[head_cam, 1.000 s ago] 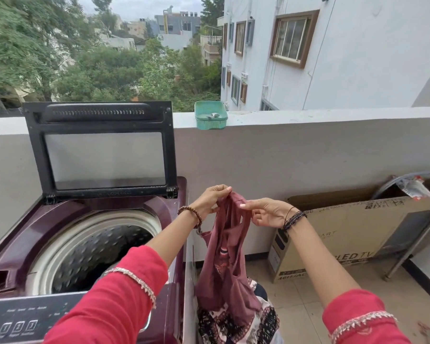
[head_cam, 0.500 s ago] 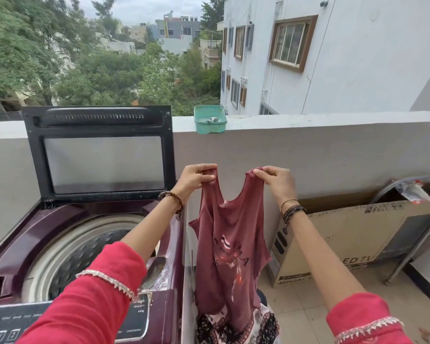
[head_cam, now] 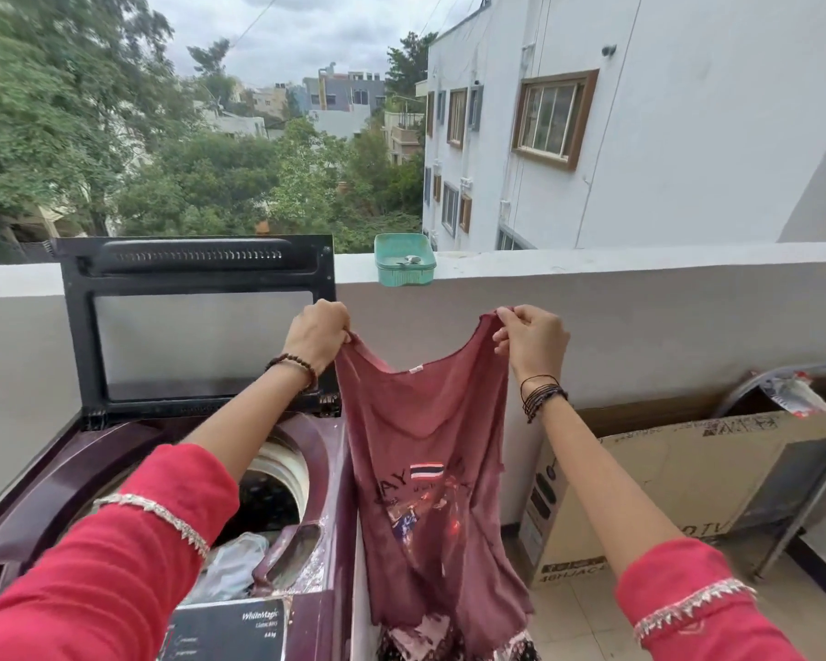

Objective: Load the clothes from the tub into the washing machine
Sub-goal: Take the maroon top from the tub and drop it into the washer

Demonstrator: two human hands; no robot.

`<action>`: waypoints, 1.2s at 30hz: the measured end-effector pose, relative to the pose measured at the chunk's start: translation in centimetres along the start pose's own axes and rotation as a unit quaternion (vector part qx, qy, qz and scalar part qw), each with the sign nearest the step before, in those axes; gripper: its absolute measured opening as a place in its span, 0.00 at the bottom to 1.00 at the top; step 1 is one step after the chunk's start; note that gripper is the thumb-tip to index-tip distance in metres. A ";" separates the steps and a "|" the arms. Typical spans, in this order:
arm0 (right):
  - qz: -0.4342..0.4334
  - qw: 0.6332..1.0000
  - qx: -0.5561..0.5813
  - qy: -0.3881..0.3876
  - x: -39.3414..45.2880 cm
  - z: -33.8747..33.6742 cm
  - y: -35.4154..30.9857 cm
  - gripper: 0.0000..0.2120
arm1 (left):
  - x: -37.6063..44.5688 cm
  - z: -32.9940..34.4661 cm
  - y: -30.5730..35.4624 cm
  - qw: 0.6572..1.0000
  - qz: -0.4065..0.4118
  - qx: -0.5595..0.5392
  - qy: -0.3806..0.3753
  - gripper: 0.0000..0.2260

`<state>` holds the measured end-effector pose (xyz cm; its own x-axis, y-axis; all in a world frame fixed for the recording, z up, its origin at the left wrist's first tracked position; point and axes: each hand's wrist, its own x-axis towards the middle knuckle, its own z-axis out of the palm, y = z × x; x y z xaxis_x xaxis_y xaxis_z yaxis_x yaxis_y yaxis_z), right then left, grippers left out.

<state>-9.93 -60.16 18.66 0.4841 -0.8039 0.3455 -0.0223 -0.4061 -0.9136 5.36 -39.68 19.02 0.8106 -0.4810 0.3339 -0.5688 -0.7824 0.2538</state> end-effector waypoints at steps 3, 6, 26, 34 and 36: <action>-0.076 0.997 -0.019 0.013 0.0 0.5 -1.1 0.07 | 0.4 -2.4 -0.8 0.999 -0.021 0.040 0.029 0.06; -0.191 0.977 -0.096 -0.005 0.1 1.1 -2.0 0.06 | 0.4 -4.0 -1.5 0.987 -0.091 -0.125 0.055 0.07; -0.503 0.781 -0.357 -0.095 1.9 10.7 -23.1 0.35 | 4.0 -20.8 -6.7 0.985 0.083 0.017 0.151 0.27; -0.510 0.779 -0.361 -0.047 2.1 14.8 -32.9 0.38 | 5.1 -31.3 -12.0 0.977 0.038 0.046 0.206 0.34; -0.506 0.785 -0.356 -0.034 1.8 15.6 -35.0 0.38 | 5.5 -33.5 -13.4 0.975 0.042 0.050 0.212 0.35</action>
<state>5.38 -40.57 47.86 0.6146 0.1016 0.7823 -0.0682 -0.9811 0.1810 12.84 -18.59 47.85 0.6201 -0.3541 0.7001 -0.5968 -0.7922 0.1279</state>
